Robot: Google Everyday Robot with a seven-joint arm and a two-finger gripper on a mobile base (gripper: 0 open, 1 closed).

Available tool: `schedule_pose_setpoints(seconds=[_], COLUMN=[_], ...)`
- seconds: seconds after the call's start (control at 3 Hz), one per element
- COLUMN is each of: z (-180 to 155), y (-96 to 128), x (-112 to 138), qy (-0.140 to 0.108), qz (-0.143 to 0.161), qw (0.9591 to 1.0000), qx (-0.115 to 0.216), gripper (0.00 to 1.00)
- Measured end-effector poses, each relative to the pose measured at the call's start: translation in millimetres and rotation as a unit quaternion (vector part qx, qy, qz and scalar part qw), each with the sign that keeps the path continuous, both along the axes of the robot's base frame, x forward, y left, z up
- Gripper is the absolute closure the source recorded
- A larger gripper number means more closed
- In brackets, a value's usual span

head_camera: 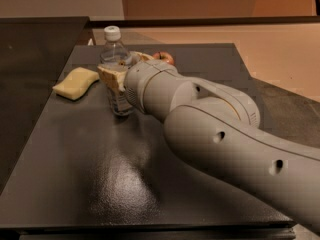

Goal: Place blue plastic bottle upright

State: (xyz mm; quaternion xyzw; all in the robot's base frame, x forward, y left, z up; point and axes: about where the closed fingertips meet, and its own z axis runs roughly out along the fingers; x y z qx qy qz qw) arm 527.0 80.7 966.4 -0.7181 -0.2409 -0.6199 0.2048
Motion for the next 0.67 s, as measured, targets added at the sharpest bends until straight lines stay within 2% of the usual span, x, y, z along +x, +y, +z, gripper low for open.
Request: schedule_pose_setpoints(seconds=[0.33, 0.67], z=[-10.8, -12.5], y=[-7.5, -6.9], x=[-2.4, -2.2], qy=[-0.007, -0.007], qz=[-0.004, -0.004], qw=[0.9999, 0.9999], qx=[0.008, 0.009], gripper=[0.83, 0.59])
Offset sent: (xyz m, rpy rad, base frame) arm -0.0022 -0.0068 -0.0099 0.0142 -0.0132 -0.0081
